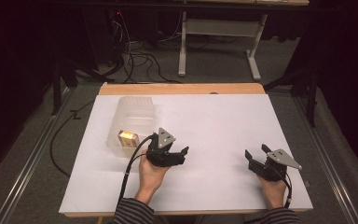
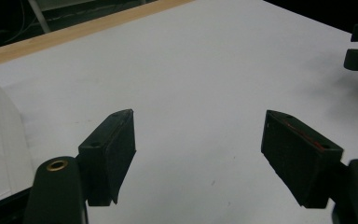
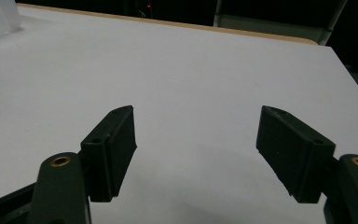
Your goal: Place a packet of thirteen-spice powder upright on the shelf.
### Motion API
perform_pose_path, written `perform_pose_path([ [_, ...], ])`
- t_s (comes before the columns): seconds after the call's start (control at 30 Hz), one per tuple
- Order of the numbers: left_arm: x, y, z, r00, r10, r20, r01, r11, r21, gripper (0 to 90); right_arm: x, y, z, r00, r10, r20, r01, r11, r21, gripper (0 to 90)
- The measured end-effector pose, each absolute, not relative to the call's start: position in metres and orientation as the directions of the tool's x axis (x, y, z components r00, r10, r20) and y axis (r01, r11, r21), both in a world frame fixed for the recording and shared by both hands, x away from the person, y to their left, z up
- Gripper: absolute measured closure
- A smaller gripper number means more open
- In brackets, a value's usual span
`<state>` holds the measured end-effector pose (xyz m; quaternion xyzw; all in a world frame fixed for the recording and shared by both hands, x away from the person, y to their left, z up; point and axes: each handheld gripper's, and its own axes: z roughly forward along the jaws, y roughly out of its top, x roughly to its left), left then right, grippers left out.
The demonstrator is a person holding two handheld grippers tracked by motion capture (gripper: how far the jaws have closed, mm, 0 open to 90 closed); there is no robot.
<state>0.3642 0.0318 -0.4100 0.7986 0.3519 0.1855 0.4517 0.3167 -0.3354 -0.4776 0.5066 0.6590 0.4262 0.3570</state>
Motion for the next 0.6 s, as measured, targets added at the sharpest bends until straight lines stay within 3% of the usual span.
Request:
perform_pose_path([
  [0.6,0.366,0.033,-0.436,0.661,0.749,-0.042,0.424,-0.327,0.844,26.5,0.317,-0.335,-0.478,-0.234,0.971,-0.046,0.362,0.131,0.923,28.9],
])
